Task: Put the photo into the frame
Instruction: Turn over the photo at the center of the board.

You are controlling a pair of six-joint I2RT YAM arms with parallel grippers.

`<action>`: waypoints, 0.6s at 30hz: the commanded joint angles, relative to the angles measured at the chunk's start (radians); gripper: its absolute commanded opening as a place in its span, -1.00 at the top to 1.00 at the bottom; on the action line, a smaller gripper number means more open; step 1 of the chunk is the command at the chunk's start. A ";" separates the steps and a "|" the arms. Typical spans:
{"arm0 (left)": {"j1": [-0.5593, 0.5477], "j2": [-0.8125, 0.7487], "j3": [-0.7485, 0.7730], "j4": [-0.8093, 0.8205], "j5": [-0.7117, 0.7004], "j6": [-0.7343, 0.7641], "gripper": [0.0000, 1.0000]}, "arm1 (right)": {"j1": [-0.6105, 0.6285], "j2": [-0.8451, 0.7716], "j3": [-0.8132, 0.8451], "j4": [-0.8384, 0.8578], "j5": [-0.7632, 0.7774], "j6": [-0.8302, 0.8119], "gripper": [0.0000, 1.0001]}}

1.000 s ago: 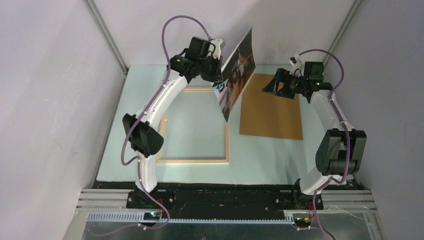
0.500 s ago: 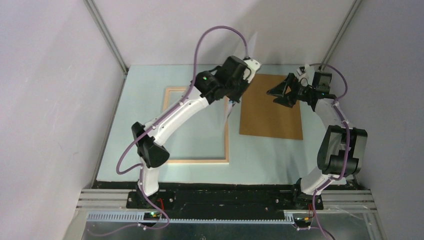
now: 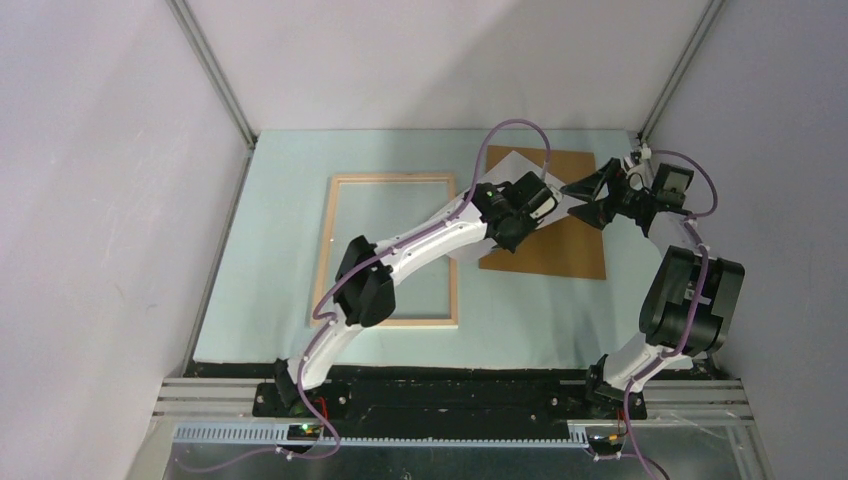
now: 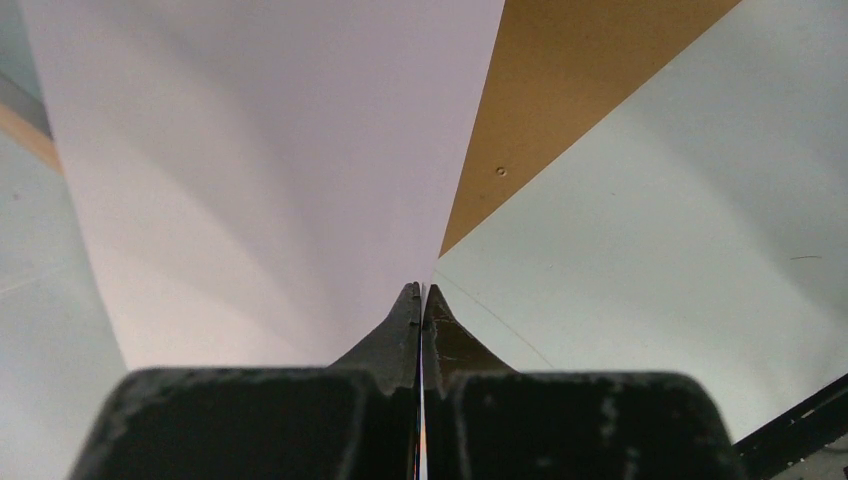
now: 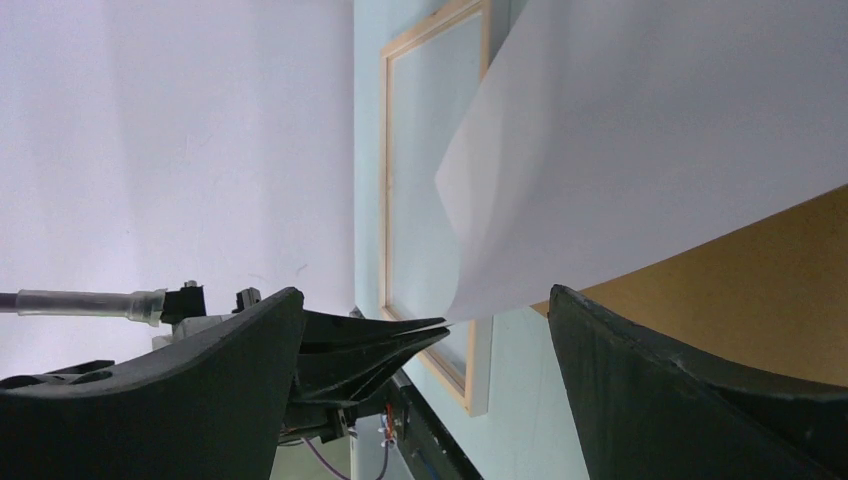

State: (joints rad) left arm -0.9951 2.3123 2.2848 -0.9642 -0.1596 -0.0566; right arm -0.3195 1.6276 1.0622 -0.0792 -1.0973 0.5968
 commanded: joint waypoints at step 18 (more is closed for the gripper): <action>-0.028 0.080 0.109 0.047 0.109 -0.148 1.00 | -0.074 0.060 -0.030 -0.245 0.108 -0.250 -0.85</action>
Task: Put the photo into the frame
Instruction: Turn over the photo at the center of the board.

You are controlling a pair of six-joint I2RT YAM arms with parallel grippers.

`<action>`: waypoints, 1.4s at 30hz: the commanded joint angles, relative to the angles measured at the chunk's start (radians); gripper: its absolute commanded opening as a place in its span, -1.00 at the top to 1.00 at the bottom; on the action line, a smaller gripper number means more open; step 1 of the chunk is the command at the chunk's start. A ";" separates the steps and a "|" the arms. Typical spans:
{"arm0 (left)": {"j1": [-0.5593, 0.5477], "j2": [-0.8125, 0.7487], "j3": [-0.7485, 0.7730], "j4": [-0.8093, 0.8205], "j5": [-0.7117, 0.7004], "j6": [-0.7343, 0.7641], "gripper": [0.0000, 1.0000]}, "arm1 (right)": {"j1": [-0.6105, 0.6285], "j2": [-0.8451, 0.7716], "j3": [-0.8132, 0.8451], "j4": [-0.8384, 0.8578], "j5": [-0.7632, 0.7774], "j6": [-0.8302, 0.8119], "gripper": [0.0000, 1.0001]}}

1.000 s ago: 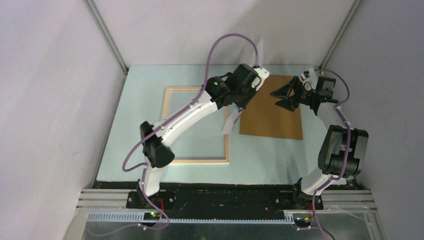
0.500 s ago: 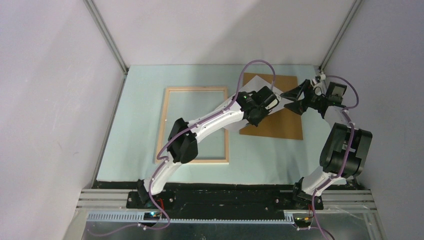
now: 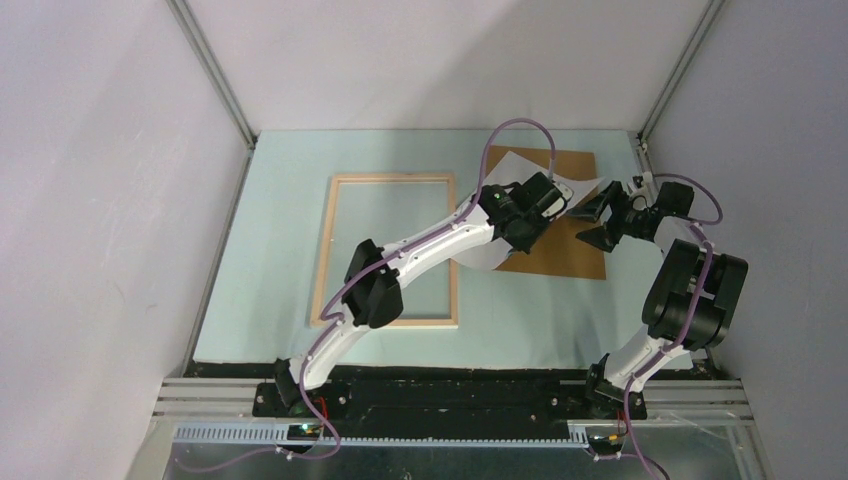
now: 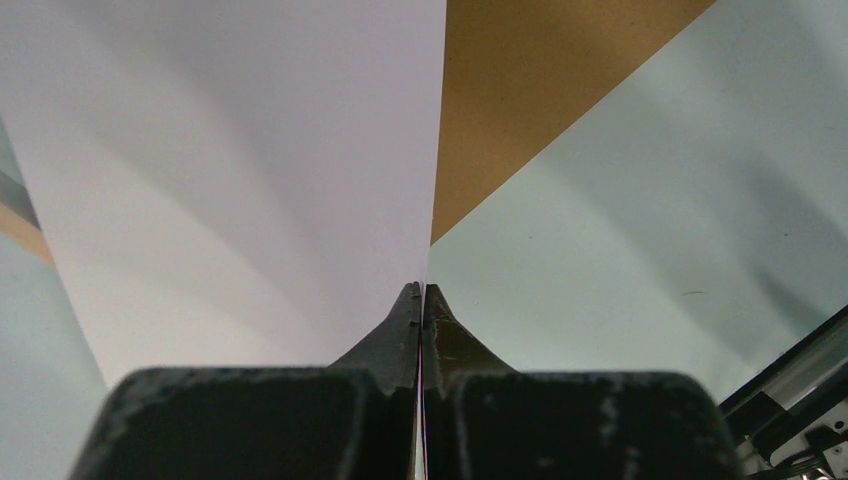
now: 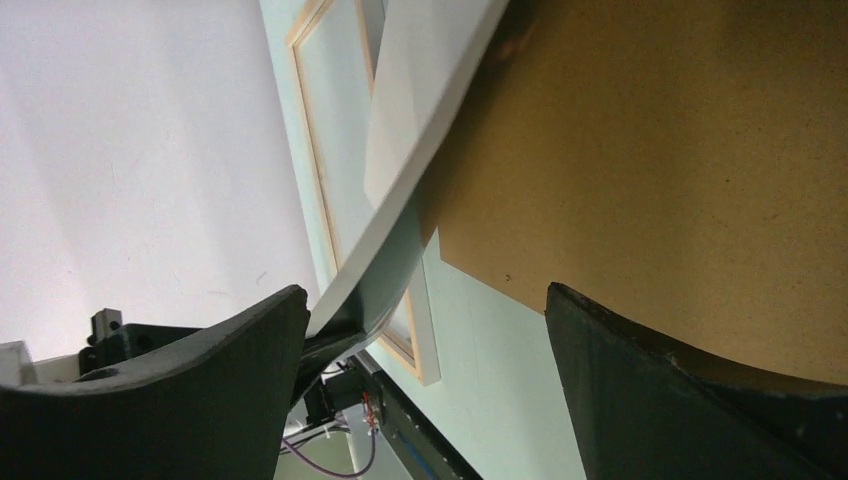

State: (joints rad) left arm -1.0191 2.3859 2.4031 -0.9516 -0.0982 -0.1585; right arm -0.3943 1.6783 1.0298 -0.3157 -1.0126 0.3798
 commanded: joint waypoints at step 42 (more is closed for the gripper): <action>-0.045 -0.027 -0.071 0.065 0.217 -0.059 -0.99 | -0.023 0.241 0.016 0.065 -0.014 -0.044 0.74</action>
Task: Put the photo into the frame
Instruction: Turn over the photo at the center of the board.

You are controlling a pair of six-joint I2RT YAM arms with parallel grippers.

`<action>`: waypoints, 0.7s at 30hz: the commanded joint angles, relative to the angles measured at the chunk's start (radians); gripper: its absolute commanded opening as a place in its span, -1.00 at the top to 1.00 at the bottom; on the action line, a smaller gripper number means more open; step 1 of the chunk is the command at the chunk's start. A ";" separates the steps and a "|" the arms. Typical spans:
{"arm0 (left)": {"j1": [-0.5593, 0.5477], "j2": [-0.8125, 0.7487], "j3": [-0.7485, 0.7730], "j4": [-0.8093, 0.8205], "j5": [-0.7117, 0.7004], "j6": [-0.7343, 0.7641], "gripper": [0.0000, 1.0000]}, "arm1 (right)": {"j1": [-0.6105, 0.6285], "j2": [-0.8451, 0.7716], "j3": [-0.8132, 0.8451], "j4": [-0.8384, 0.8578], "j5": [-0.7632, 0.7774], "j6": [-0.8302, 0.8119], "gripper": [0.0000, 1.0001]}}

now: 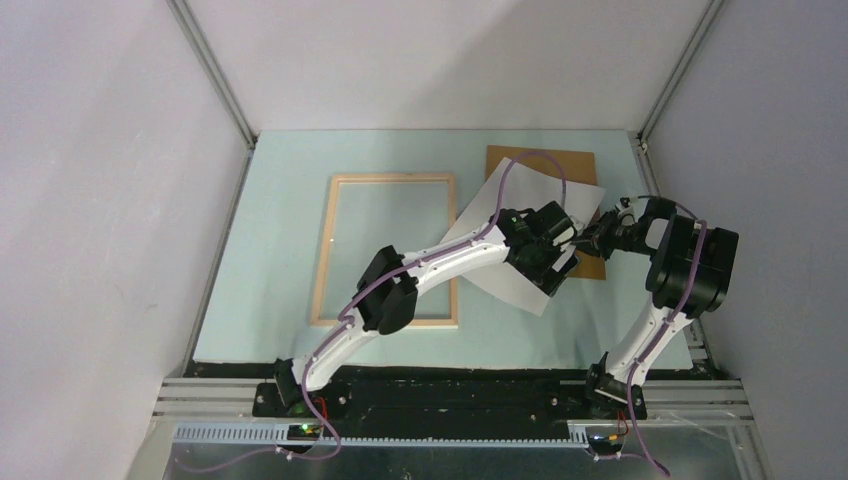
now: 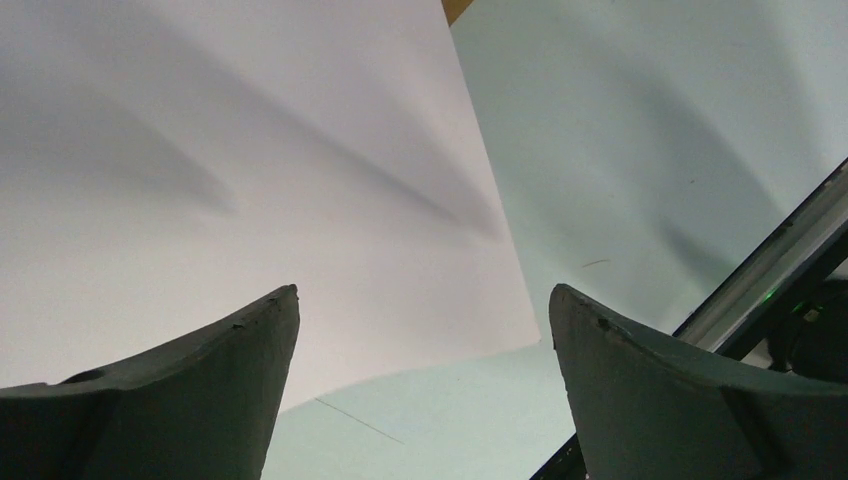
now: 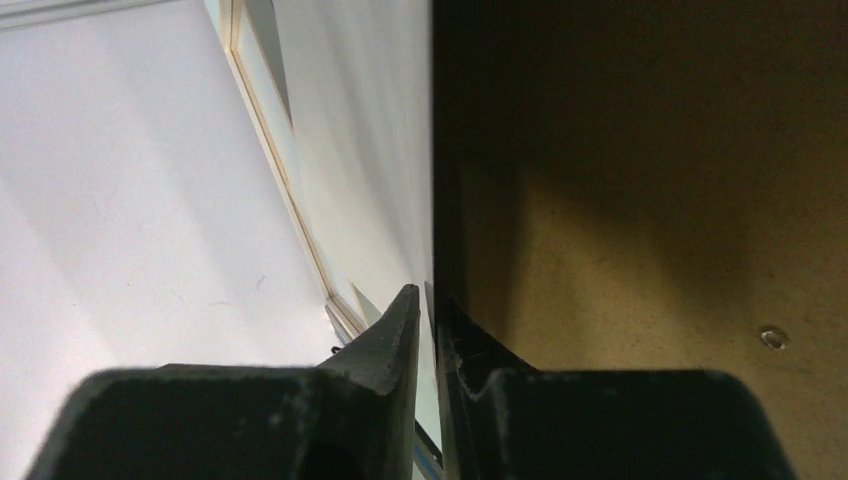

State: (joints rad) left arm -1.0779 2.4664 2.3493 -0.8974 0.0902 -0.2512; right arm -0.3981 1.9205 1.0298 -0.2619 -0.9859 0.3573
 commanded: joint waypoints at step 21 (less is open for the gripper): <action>0.411 -0.397 -0.297 0.027 0.196 0.158 -0.99 | 0.016 -0.249 0.047 -0.116 -0.282 -0.190 1.00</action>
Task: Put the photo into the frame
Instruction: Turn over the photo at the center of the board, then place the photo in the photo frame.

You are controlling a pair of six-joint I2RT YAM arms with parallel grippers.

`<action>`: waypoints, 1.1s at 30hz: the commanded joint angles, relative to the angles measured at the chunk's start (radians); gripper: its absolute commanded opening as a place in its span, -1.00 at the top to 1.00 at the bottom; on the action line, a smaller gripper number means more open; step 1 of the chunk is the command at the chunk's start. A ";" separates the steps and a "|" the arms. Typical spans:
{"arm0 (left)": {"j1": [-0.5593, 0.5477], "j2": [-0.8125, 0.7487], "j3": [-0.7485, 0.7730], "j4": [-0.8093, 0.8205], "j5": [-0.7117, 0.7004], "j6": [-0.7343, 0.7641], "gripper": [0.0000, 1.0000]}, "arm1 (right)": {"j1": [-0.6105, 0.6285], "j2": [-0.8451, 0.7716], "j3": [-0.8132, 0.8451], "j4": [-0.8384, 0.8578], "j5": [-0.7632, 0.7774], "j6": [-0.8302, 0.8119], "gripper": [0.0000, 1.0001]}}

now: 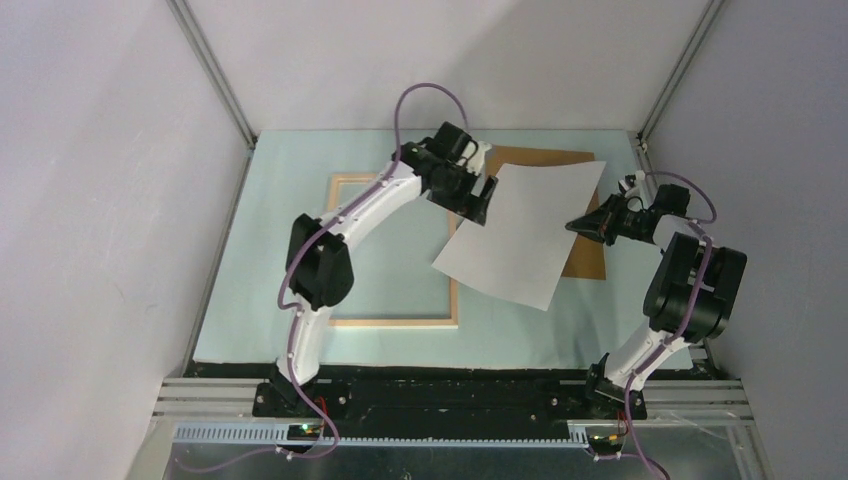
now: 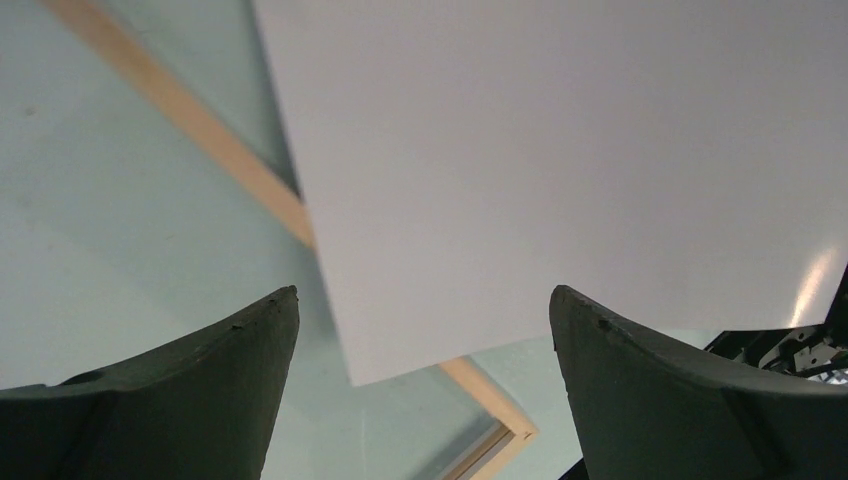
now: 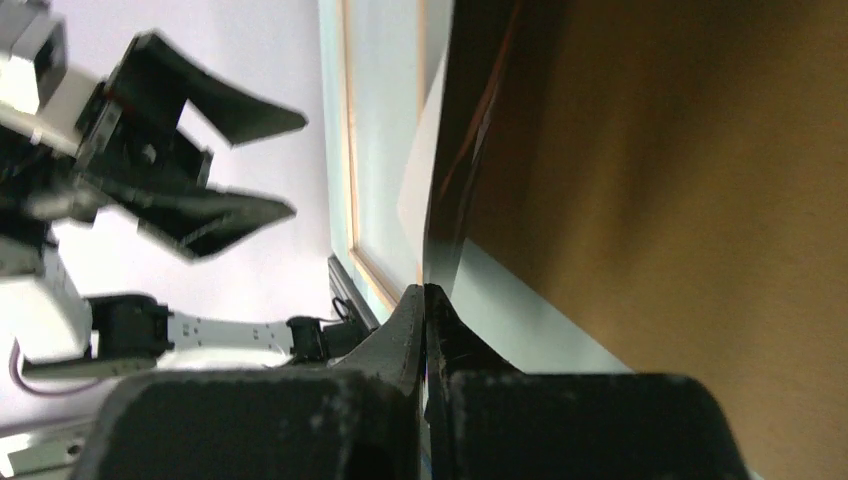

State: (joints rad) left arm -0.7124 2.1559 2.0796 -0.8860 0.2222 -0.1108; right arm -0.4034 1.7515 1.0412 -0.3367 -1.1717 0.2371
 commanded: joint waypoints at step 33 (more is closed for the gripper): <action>0.368 -0.259 -0.306 0.020 0.052 0.056 -0.99 | 0.400 0.245 0.380 -0.194 0.023 -0.116 1.00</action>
State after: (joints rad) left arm -0.3588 1.9747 1.7916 -0.8795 0.3115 -0.0933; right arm -0.0250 1.9583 1.3312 -0.4549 -1.1999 0.1596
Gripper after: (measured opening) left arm 0.994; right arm 0.009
